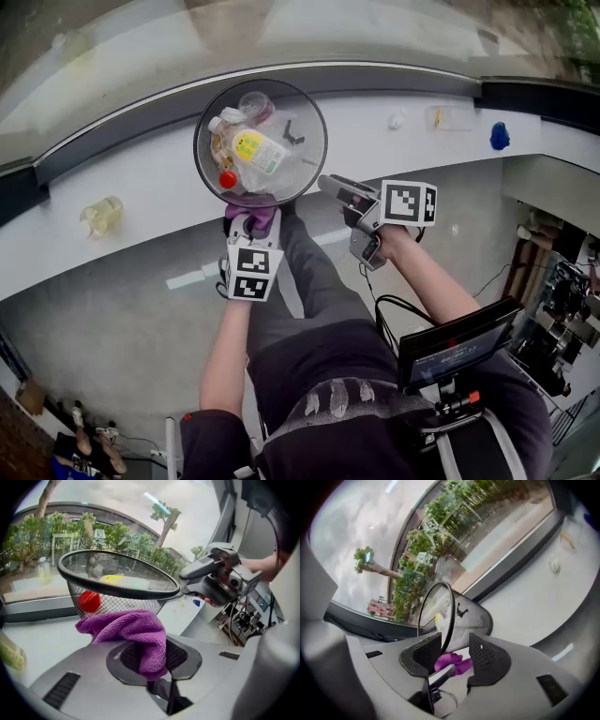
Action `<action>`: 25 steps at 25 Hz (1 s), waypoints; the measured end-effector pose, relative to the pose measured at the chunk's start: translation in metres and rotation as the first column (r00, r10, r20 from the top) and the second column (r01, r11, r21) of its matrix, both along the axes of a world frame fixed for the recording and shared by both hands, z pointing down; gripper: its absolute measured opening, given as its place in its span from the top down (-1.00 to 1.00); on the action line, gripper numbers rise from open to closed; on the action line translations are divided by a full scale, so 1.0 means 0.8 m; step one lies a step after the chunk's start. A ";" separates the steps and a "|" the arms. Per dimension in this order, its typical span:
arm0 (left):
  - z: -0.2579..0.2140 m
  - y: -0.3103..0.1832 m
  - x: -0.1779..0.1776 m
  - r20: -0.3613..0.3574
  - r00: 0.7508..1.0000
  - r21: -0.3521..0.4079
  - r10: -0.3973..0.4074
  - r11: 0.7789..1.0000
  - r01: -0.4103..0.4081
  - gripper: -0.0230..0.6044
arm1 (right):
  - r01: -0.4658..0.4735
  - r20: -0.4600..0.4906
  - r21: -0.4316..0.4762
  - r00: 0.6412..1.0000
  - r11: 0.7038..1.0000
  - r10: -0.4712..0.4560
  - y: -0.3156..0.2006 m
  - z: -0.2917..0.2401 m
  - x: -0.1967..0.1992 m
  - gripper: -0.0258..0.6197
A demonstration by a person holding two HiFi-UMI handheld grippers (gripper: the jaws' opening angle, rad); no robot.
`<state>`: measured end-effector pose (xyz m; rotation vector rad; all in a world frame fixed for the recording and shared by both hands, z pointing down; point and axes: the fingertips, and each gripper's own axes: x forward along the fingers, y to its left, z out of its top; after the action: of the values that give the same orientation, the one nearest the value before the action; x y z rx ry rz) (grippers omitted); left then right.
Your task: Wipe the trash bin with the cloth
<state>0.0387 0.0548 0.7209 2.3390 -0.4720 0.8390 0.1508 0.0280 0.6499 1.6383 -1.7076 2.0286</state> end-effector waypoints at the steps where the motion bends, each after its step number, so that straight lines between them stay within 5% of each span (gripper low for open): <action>1: 0.006 -0.001 -0.016 0.012 1.000 -0.003 -0.010 1.000 0.010 0.73 | 0.016 -0.057 0.026 0.998 1.000 -0.014 -0.011 0.002 0.015 0.42; 4: 0.018 -0.017 -0.050 0.057 0.997 0.016 -0.049 0.999 0.048 0.72 | 0.089 -0.187 0.098 0.980 0.991 -0.070 -0.065 0.010 0.044 0.42; 7: 0.019 -0.029 -0.038 0.057 0.997 0.031 -0.059 0.998 0.057 0.73 | 0.185 -0.256 0.094 0.954 0.978 -0.156 -0.103 0.014 0.058 0.42; 11: 0.029 -0.041 -0.049 0.065 0.995 0.034 -0.071 0.997 0.069 0.72 | 0.258 -0.209 0.015 0.946 0.966 -0.249 -0.110 0.053 0.026 0.56; 16: 0.014 -0.050 -0.045 0.047 0.993 0.025 -0.108 0.994 0.107 0.73 | 0.034 -0.057 -0.029 0.998 0.999 -0.035 -0.088 0.042 0.019 0.62; 19: 0.006 -0.036 -0.024 0.007 0.996 0.017 -0.086 0.996 0.086 0.73 | -0.095 -0.019 -0.072 0.995 0.993 0.094 -0.050 0.032 0.021 0.62; 22: 0.007 -0.012 0.013 -0.012 0.999 0.014 -0.044 0.999 0.044 0.73 | -0.096 -0.098 -0.076 0.991 0.992 0.088 -0.010 0.032 0.050 0.62; 25: 0.006 -0.010 0.009 0.037 0.999 0.038 -0.008 0.999 0.007 0.73 | -0.136 -0.020 -0.119 0.991 0.984 0.134 -0.001 0.039 0.021 0.61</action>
<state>0.0461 0.0467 0.7257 2.3583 -0.5164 0.8785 0.1675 0.0270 0.6809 1.7669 -1.4754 2.1287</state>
